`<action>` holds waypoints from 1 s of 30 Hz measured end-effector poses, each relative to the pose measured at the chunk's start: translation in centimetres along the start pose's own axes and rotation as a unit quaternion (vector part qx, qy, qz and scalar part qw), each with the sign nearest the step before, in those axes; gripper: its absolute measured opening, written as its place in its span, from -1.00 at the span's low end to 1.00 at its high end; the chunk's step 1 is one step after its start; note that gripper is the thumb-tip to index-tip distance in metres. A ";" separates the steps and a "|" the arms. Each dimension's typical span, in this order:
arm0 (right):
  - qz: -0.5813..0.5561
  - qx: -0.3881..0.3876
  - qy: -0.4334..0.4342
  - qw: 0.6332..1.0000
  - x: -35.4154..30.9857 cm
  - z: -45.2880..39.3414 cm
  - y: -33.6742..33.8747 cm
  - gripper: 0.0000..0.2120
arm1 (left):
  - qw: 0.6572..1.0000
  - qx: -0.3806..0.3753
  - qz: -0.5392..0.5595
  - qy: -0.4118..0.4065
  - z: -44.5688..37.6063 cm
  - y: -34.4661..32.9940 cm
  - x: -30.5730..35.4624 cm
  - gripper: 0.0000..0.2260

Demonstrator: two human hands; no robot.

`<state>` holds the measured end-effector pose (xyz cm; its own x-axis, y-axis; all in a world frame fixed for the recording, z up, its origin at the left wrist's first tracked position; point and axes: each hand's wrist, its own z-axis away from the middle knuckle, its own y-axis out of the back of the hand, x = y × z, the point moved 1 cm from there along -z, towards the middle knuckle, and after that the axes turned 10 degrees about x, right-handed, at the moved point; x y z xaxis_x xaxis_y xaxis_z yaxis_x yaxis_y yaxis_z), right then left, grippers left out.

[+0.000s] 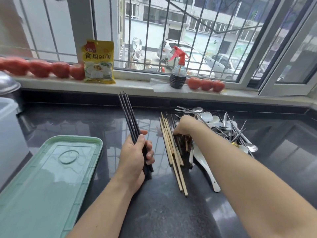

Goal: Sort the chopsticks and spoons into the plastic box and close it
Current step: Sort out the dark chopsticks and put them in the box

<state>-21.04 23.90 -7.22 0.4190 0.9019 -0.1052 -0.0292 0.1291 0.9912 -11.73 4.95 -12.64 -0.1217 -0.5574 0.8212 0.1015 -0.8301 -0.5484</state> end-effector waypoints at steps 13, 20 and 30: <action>-0.358 0.055 0.019 0.932 2.9 8.5 1.8 -0.72 | 0.999 0.016 -0.016 0.023 1.0 -0.6 0.7 -0.81; -0.288 0.179 0.172 0.925 -2.8 16.0 -3.9 -0.90 | 0.992 0.022 0.082 0.093 0.9 -0.5 0.1 -0.77; -0.042 0.190 0.043 0.980 0.8 4.7 -2.3 -0.84 | 0.987 0.132 0.044 -0.086 -0.4 0.5 0.6 -0.88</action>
<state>-16.40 22.37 -9.20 0.3273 0.9280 -0.1780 0.3497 0.0560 0.9352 -12.17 4.19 -12.53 0.0654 -0.5967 0.7998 0.3609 -0.7331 -0.5765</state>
